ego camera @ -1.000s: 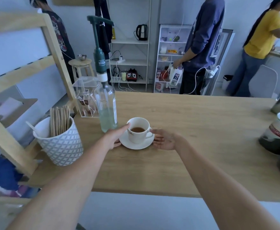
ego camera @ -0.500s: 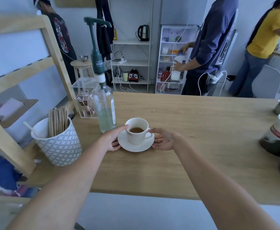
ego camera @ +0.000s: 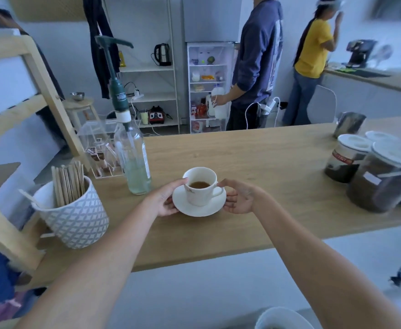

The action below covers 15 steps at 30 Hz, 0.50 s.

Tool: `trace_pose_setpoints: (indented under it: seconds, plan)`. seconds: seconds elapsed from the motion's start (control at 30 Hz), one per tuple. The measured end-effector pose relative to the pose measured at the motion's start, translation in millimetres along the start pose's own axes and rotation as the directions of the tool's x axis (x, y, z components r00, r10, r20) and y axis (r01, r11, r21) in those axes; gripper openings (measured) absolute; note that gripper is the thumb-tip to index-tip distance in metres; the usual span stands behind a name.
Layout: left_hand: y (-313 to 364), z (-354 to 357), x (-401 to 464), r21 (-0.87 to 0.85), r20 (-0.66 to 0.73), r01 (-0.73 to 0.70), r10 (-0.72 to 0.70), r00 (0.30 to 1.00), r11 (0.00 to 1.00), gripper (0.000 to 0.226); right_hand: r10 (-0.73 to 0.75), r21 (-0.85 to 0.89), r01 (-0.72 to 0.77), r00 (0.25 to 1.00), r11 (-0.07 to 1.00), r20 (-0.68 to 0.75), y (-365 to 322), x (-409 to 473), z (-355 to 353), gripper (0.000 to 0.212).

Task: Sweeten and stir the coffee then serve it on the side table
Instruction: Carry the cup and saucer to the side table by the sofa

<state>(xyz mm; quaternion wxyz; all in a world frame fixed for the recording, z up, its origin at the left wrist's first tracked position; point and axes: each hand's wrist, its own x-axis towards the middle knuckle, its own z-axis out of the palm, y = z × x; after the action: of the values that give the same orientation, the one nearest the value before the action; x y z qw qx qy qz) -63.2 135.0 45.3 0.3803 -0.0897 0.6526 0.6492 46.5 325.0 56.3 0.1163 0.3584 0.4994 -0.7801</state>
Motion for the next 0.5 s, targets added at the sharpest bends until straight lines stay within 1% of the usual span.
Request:
trace_pose_setpoints:
  seconds: [0.27,0.33,0.4,0.43,0.5]
  plan:
    - [-31.5,50.5,-36.9,0.163,0.186,0.013,-0.044,0.982,0.987,0.043,-0.065,0.208,0.109,0.976,0.972,-0.207,54.4,-75.9,-37.0,0.041]
    - [-41.0,66.4,-45.8,0.183,0.224,0.004,-0.046,0.973,0.983,0.042,-0.051,0.238,0.114,0.965,0.964,-0.258,68.5,-97.8,-48.2,0.041]
    - [-51.9,89.6,-60.4,0.247,0.280,0.017,-0.088,0.956,0.969,0.044,-0.065,0.299,0.165,0.946,0.940,-0.316,86.7,-123.6,-65.0,0.039]
    - [-59.7,104.9,-69.4,0.280,0.313,0.032,-0.123,0.942,0.959,0.043,-0.074,0.312,0.192,0.932,0.931,-0.355,97.6,-138.9,-76.3,0.039]
    - [-71.9,129.4,-83.5,0.306,0.359,0.026,-0.140,0.923,0.952,0.041,-0.055,0.351,0.210,0.914,0.913,-0.402,115.0,-162.2,-95.0,0.045]
